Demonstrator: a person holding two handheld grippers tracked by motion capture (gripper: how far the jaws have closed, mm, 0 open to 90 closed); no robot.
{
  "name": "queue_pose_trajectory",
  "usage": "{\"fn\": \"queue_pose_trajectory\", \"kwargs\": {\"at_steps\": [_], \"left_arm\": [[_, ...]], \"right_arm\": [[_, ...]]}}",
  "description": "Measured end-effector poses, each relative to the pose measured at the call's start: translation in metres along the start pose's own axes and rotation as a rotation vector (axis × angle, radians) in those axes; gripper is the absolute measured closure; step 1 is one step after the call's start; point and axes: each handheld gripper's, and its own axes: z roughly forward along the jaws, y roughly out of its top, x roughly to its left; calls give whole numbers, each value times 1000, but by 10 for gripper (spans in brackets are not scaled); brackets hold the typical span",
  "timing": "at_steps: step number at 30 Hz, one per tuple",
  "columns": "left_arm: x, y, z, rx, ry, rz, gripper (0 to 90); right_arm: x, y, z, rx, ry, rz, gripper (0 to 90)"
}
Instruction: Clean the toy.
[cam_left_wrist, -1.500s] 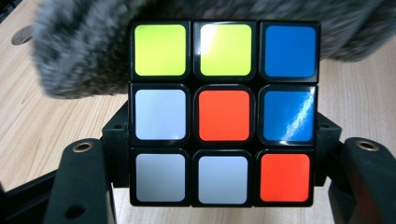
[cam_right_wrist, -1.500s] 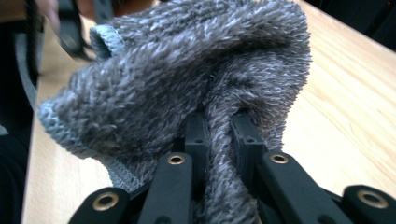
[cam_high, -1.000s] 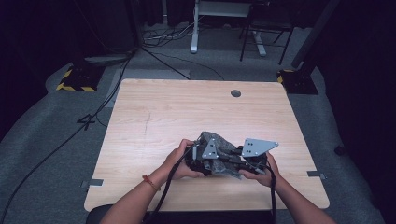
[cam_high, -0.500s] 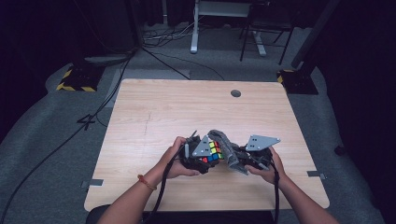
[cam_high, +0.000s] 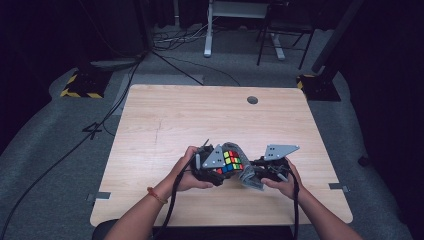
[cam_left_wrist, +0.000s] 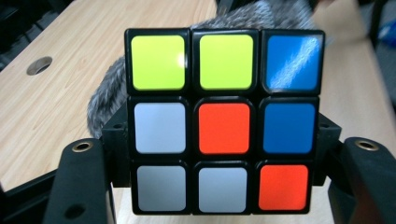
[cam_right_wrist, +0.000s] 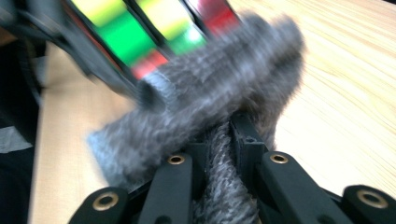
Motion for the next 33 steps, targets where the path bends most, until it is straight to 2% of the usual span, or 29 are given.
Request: {"fn": "queue_pose_trajectory", "kwargs": {"at_steps": [1,3,6,9,13,17,20,23,27,30,31,33], "left_arm": [[0,-1,0,5,-2,-4,331],[1,-3,1,11,2,-11,330],[2,-4,3,29,7,-6,328],[2,-4,5,49,5,-8,328],[0,-5,10,80,20,13,327],[1,-5,10,73,14,7,326],[1,-5,10,91,25,13,328],[3,-6,13,105,25,3,328],[2,-6,19,125,17,0,329],[-3,-2,24,128,9,10,329],[-7,1,27,154,22,37,328],[-8,1,28,156,26,42,328]], "right_arm": [[1,0,1,10,-10,-11,798],[1,-1,-1,-9,1,-1,799],[1,2,-7,-34,-3,-11,798],[7,6,-10,-33,-27,-45,798],[11,10,-11,-48,-25,-66,798],[16,12,-12,-39,-50,-96,798],[16,13,-15,-40,-60,-102,798],[18,18,-24,-97,-46,-102,798],[22,23,-28,-122,-36,-115,797],[31,29,-22,-95,-17,-152,797],[38,32,-14,-65,-9,-177,796],[40,33,-11,-52,-10,-186,796]]}}
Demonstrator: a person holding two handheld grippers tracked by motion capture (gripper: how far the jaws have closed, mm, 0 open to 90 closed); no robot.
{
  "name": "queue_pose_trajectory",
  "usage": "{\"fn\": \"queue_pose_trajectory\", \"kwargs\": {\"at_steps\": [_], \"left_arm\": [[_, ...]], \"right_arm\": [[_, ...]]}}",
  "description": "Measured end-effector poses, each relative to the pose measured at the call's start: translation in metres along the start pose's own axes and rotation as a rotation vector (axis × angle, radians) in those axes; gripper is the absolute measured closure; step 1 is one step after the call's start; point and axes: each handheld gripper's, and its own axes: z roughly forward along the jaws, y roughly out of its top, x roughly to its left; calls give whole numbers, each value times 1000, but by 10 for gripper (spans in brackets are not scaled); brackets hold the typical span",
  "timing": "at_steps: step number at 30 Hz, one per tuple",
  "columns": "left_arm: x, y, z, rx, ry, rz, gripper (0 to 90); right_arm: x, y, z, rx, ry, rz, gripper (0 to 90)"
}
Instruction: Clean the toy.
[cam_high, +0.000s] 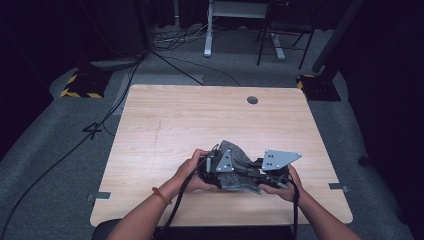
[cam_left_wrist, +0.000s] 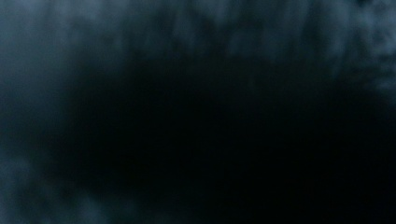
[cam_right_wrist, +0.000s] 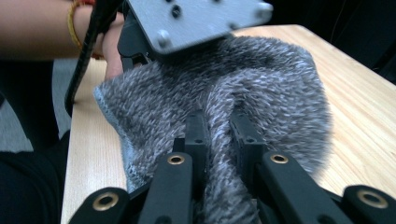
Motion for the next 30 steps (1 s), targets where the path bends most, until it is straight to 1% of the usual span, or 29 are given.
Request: {"fn": "queue_pose_trajectory", "kwargs": {"at_steps": [2,4,5,6,7,8,9,10,11,13,14,15,16,19,20,22,23,25,28,30], "left_arm": [[1,-2,-1,2,3,-9,331],[3,-3,-2,-5,0,-11,332],[2,-3,-3,-6,-1,-18,332],[3,-4,-4,-9,-3,-17,332],[3,-4,-5,-13,-5,-16,333],[3,-4,-6,-19,-9,-21,333],[4,-4,-8,-28,-12,-18,333],[4,-5,-10,-40,-16,-23,333],[5,-4,-12,-58,-20,-32,333],[6,-5,-16,-80,-27,-42,333],[7,-5,-17,-92,-28,-41,333],[7,-6,-17,-97,-25,-46,333],[7,-6,-17,-97,-31,-49,332],[6,-6,-15,-99,-39,-44,331],[5,-5,-14,-92,-40,-35,329],[5,-6,-14,-92,-38,-32,327],[6,-7,-15,-102,-48,-43,326],[7,-7,-15,-104,-46,-40,325],[7,-8,-13,-87,-52,-44,313],[7,-7,-11,-61,-39,-39,309]], "right_arm": [[1,1,3,16,-8,-13,797],[-1,0,2,42,-52,-24,798],[-2,-2,1,49,-72,-21,797],[-6,-4,0,56,-87,-8,797],[-14,-11,-4,62,-103,22,798],[-17,-14,-6,76,-123,27,798],[-17,-14,-6,76,-123,27,798],[-20,-17,-6,85,-137,37,798],[-26,-25,-6,101,-146,60,798],[-28,-29,-6,102,-138,81,798],[-30,-30,-6,93,-123,92,798],[-30,-30,-6,93,-123,92,798],[-30,-30,-6,85,-110,102,798],[-27,-29,-2,82,-82,101,798],[-24,-29,0,50,-42,110,798],[-21,-28,0,46,-46,104,798],[-21,-28,0,37,-40,109,798],[-21,-27,-1,18,-34,121,798],[-21,-27,-3,-5,-25,125,799],[-20,-27,-4,-13,-16,128,798]]}}
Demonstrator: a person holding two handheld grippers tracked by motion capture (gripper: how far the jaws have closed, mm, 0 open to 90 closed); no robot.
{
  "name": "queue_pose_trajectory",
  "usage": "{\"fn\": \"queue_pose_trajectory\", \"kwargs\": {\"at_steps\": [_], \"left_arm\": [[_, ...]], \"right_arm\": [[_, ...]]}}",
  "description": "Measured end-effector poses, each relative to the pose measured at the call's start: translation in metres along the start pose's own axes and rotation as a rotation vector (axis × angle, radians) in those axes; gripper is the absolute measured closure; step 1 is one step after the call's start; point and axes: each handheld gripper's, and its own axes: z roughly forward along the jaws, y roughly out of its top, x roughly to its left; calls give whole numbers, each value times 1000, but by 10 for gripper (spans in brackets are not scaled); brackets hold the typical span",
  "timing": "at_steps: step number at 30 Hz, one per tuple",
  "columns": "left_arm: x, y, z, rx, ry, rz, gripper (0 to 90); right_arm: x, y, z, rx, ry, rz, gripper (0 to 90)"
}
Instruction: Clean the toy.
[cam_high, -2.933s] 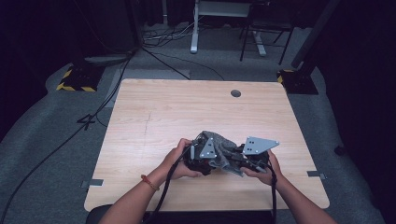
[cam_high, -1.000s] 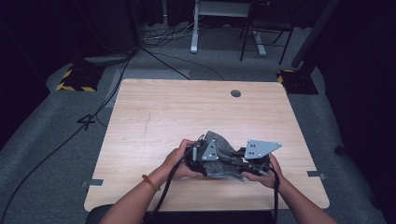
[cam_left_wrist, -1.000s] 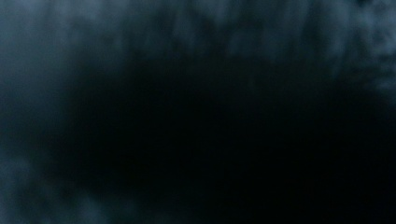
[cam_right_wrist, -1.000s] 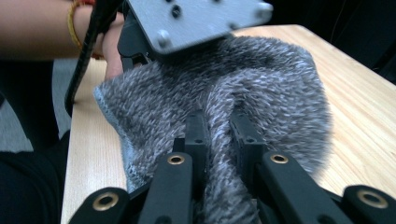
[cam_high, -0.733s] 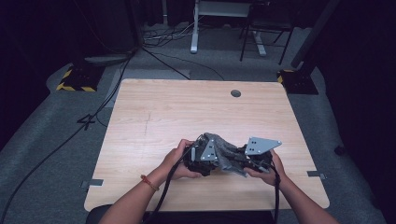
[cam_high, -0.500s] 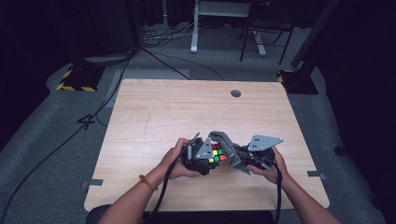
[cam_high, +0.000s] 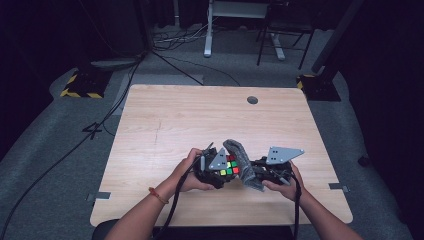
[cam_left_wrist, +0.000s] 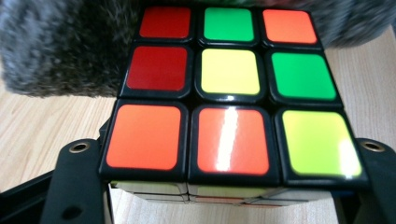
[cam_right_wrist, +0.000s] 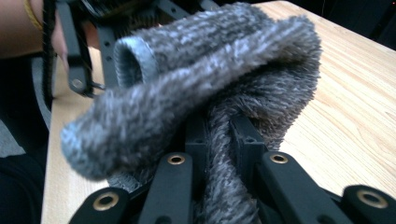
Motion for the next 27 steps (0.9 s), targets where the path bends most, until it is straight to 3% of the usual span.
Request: {"fn": "queue_pose_trajectory", "kwargs": {"at_steps": [3,4,10,13,17,21,27], "left_arm": [[-5,0,5,16,13,30,328],[-6,1,6,27,15,33,330],[-2,1,5,3,-2,18,331],[-3,2,4,3,8,19,332],[-2,4,-4,-44,10,14,333],[-1,5,-12,-76,20,9,333],[0,3,-8,-51,13,4,332]], "right_arm": [[4,2,-1,-13,18,-13,799],[6,2,0,6,2,-34,798],[5,2,-2,-20,10,-16,798],[5,3,-1,-11,-5,-30,798],[2,0,2,46,-53,-41,798],[-4,-9,8,105,-64,-18,798],[0,-5,5,59,-32,-23,799]]}}
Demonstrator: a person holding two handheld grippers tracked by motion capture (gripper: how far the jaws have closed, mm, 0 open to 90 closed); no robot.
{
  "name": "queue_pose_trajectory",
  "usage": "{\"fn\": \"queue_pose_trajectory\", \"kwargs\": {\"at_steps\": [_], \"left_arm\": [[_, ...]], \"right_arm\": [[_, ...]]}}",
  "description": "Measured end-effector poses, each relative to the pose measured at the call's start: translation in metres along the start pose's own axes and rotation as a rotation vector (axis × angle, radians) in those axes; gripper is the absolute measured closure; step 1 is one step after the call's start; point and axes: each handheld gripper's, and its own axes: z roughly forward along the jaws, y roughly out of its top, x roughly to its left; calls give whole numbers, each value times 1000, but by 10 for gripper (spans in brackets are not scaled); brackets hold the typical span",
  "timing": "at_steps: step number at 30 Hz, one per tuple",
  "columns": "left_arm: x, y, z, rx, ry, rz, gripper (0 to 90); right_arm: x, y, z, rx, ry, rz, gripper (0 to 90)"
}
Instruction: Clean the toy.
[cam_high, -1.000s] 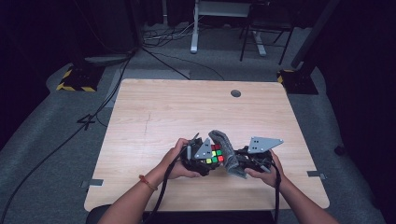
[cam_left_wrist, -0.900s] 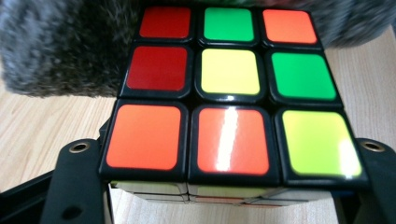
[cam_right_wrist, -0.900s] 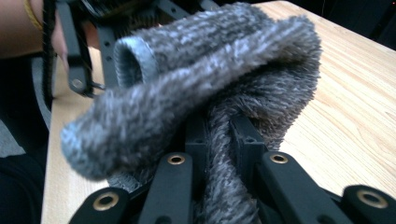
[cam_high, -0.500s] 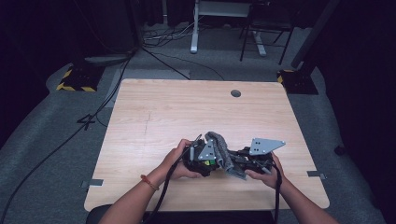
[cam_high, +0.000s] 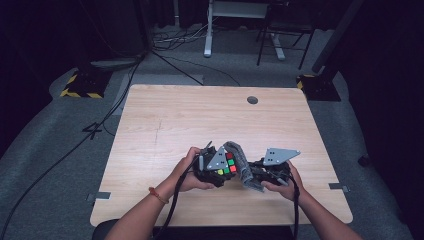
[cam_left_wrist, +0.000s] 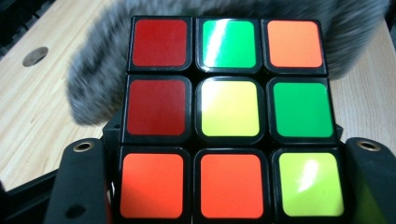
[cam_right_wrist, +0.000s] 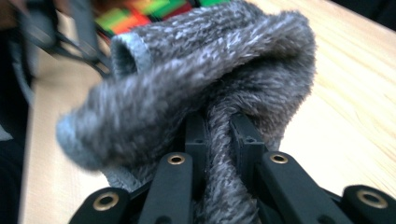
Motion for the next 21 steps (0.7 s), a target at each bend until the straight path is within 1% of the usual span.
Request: {"fn": "queue_pose_trajectory", "kwargs": {"at_steps": [1,2,3,4,5,7,9,10,11,12,13,15,16,17,18,19,20,21], "left_arm": [[0,0,1,7,2,7,332],[-1,0,2,7,-1,5,332],[-1,0,2,6,-2,5,330],[-1,0,2,7,-1,6,326],[0,0,2,10,4,9,326],[-2,0,5,36,15,15,329],[-3,0,8,51,14,22,331],[-4,0,11,63,26,28,331],[-4,0,11,63,26,28,332],[-3,1,12,61,28,25,332],[-3,1,12,61,28,25,332],[-1,0,12,49,23,9,333],[-1,1,11,43,19,10,333],[-1,1,10,30,21,7,333],[-2,1,9,28,19,4,333],[-2,1,8,21,20,9,333],[-1,1,6,15,14,10,333],[-2,1,5,10,15,8,333]], "right_arm": [[2,2,-2,-19,10,-4,799],[3,4,-4,-41,21,0,799],[8,9,-6,-49,8,-20,799],[9,9,-7,-60,12,-19,799],[9,9,-7,-60,12,-19,799],[10,11,-7,-74,20,-19,799],[12,13,-6,-82,26,-28,799],[13,14,-4,-77,23,-38,799],[13,14,-4,-77,23,-38,799],[14,15,-4,-66,7,-51,799],[14,15,-4,-66,7,-51,799],[10,13,-4,-57,-10,-56,799],[8,11,-4,-46,-23,-52,799],[4,9,-4,-39,-27,-36,799],[-3,3,-3,-17,-35,-7,800],[-3,3,-3,-17,-35,-7,800],[-5,0,-2,-5,-38,8,799],[-7,-3,-2,-3,-31,18,799]]}}
